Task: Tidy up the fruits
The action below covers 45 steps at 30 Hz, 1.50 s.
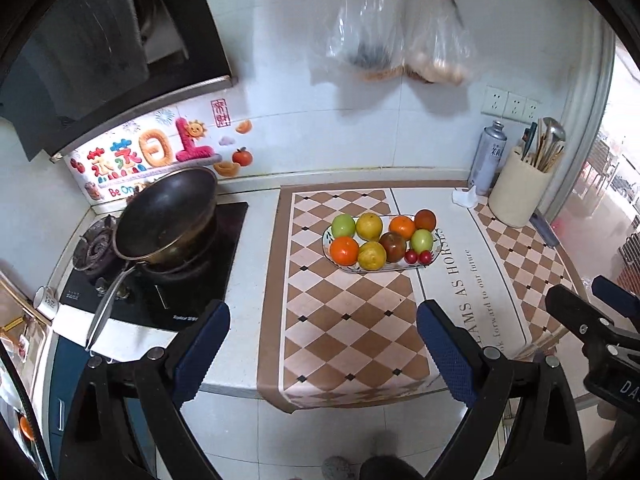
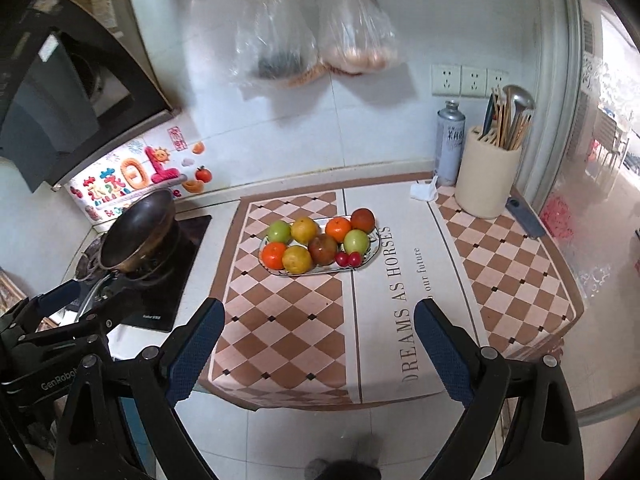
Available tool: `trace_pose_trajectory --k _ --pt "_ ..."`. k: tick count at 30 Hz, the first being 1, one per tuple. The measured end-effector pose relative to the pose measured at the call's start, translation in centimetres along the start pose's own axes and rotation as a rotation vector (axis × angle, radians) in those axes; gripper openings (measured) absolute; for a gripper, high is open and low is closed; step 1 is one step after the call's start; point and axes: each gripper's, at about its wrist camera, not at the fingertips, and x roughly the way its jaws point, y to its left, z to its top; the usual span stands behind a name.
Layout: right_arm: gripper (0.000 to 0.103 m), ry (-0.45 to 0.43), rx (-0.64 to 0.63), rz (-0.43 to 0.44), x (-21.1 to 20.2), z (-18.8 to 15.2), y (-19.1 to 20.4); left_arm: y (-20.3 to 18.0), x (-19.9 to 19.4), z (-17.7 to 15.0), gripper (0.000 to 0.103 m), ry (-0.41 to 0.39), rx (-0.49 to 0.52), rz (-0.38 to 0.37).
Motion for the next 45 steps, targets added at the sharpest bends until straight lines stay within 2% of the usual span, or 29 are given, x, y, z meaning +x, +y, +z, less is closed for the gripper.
trace_pose_trajectory --k 11,19,29,37,45 --pt "0.098 -0.05 -0.029 0.002 -8.3 -2.0 -1.1 -0.8 -6.2 -2.5 0.096 -0.049 -0.04 -0.021" --pt "0.098 -0.068 -0.059 0.013 -11.6 -2.8 -1.7 -2.5 -8.7 -4.2 0.096 -0.052 -0.038 -0.024" --pt "0.098 -0.049 -0.05 0.027 -11.3 -2.7 -2.8 -3.4 -9.3 -4.6 0.096 -0.057 -0.043 -0.007" --pt "0.098 -0.028 -0.04 0.021 -8.5 -1.3 -2.8 -3.2 -7.9 -3.2 0.096 -0.051 -0.054 0.014" --pt "0.098 -0.015 -0.032 0.008 -4.2 1.3 -2.9 -2.7 -4.6 -0.8 0.096 -0.047 -0.054 0.034"
